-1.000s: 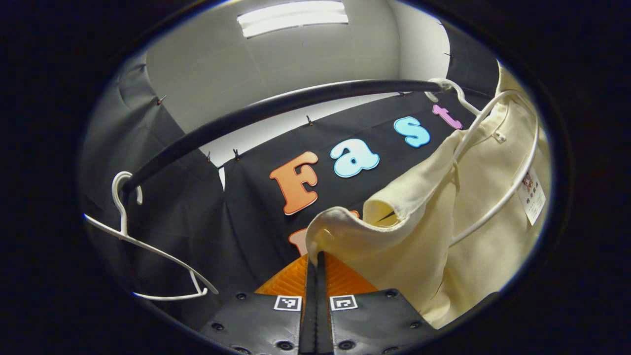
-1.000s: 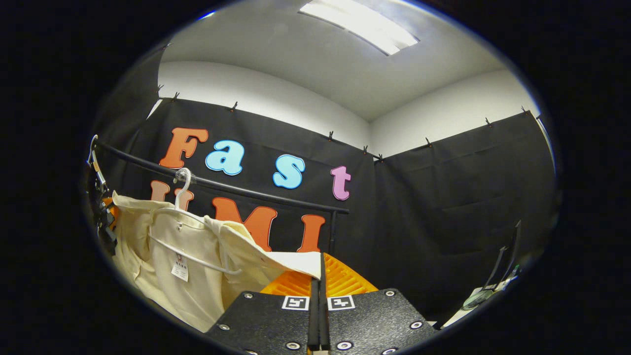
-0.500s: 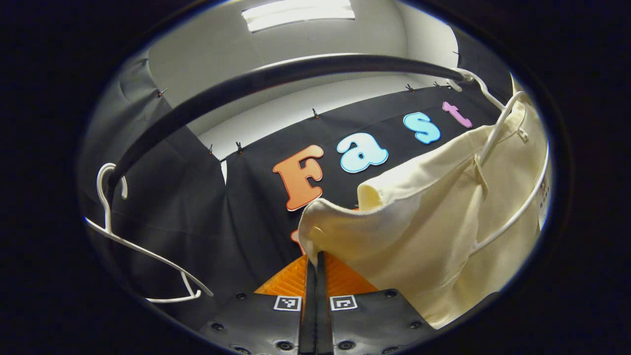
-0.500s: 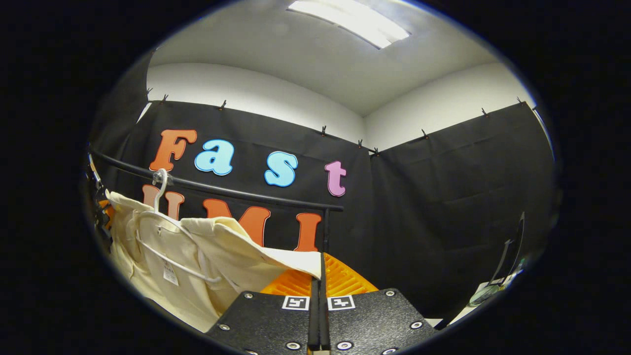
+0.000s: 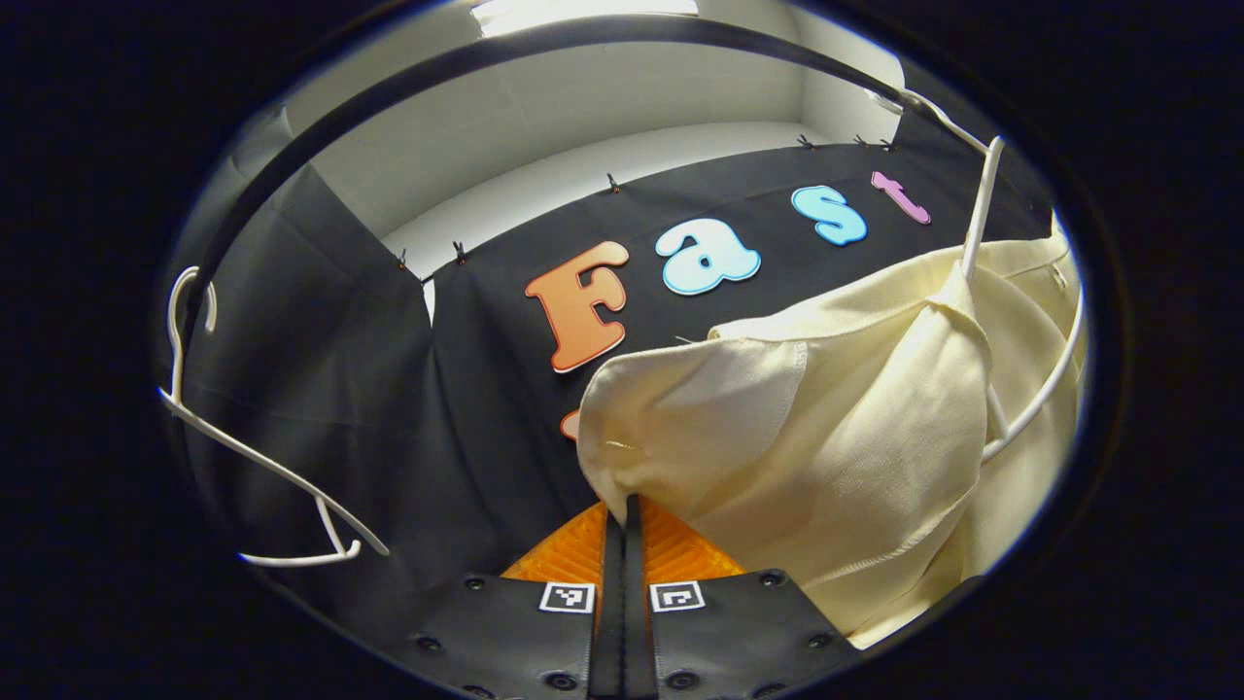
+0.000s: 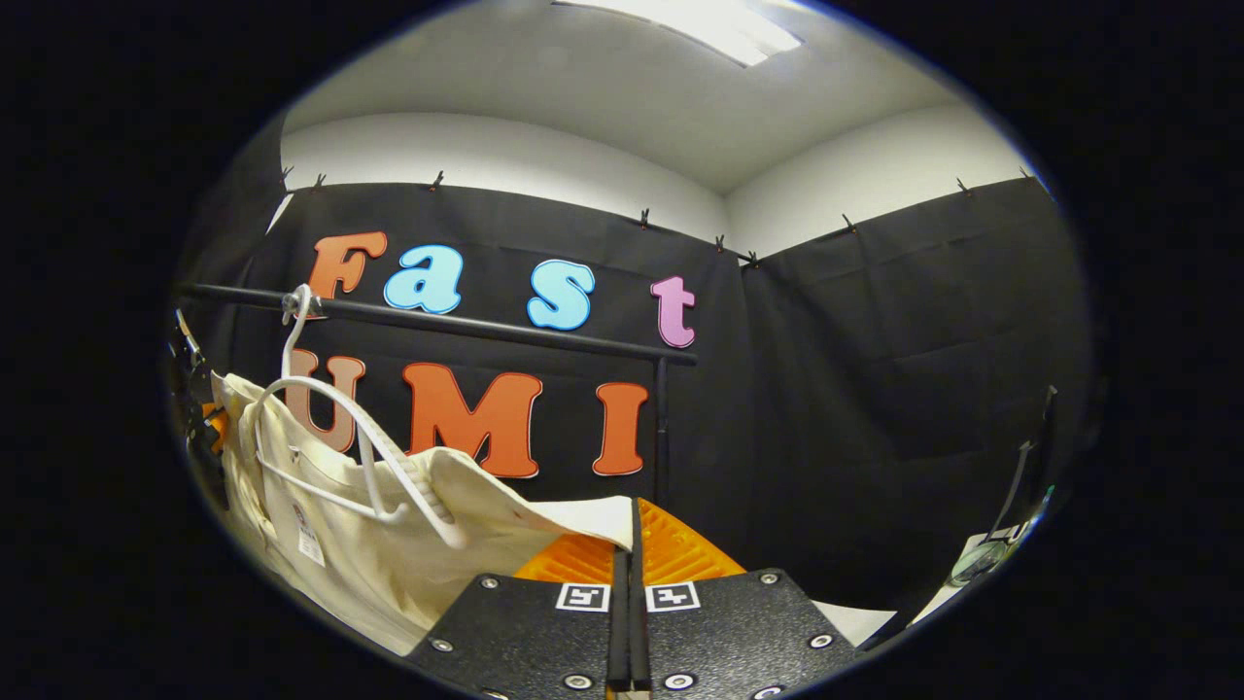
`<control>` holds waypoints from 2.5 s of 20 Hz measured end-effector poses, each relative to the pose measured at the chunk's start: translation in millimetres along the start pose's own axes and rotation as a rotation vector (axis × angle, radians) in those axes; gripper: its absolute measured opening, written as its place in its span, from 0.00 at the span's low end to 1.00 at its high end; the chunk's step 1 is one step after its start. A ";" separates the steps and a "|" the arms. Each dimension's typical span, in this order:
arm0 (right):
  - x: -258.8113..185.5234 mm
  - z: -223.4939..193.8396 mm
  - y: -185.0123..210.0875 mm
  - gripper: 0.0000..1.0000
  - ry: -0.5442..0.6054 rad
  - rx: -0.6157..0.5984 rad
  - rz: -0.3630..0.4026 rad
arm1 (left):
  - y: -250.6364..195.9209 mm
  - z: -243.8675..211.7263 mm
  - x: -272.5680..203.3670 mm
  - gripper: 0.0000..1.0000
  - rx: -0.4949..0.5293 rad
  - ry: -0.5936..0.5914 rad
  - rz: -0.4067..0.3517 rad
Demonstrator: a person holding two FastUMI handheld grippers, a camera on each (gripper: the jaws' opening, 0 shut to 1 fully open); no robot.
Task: Grasp the clothes on the hanger with both hands and then place them into the laundry hamper below.
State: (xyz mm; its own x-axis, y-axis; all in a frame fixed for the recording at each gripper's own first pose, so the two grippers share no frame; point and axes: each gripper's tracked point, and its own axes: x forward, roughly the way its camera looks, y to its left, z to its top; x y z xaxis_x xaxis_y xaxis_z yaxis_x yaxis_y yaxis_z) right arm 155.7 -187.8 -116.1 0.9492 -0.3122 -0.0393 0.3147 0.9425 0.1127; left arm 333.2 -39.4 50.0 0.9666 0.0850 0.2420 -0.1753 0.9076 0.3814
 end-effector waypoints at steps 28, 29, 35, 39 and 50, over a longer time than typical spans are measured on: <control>-92.3 -102.1 169.4 0.00 0.155 -0.021 0.313 | -26.4 -127.5 -108.5 0.07 -0.009 0.233 -0.161; -97.6 -103.8 174.5 0.00 0.159 -0.018 0.323 | -32.2 -126.3 -117.4 0.07 -0.011 0.238 -0.181; -129.9 -116.2 201.9 0.00 0.172 -0.022 0.388 | -57.6 -103.5 -175.3 0.07 -0.062 0.236 -0.292; -149.8 -135.8 224.9 0.00 0.205 -0.020 0.443 | -82.1 -77.0 -206.1 0.07 -0.126 0.236 -0.393; -225.9 -282.3 257.9 0.00 0.532 0.073 0.542 | -138.8 -162.3 -327.0 0.07 -0.083 0.503 -0.638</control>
State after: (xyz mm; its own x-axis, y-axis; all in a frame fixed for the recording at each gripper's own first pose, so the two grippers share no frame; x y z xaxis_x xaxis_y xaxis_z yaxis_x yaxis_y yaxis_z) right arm 21.9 159.4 -358.3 0.8477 0.3094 -0.4309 -0.1785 0.9313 0.3176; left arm 71.8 -126.4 -226.8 0.8477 -0.3020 -0.4362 0.4324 0.8696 0.2383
